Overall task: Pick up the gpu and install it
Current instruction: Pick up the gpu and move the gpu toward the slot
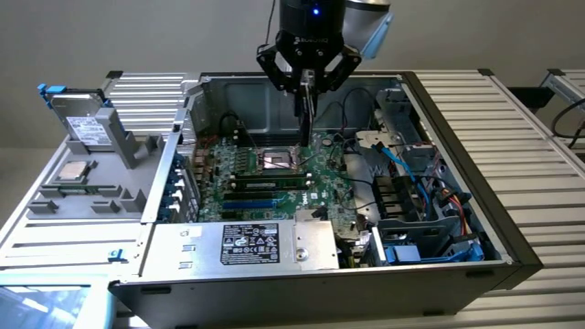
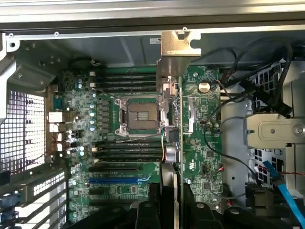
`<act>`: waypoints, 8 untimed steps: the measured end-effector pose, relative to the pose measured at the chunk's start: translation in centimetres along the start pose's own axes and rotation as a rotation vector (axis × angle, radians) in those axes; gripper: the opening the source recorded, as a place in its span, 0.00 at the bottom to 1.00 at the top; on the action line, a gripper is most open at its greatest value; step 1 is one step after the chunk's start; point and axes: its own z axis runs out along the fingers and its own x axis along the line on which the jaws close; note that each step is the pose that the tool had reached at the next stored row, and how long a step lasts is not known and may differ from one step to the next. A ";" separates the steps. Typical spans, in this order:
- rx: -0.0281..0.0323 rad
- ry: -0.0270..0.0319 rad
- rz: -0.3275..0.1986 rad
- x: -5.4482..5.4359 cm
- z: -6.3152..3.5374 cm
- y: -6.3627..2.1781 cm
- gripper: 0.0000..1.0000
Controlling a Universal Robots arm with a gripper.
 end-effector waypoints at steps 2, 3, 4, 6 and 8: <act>0.0001 0.0000 0.000 -0.6 0.36 -0.09 0.29; 0.0001 0.0000 0.000 -0.8 0.54 -0.12 0.29; 0.0000 0.0000 0.000 -1.0 0.72 -0.14 0.29; 0.0000 0.0001 -0.006 -1.1 1.08 -0.22 0.29; 0.0000 0.0003 -0.011 -1.1 1.17 -0.25 0.29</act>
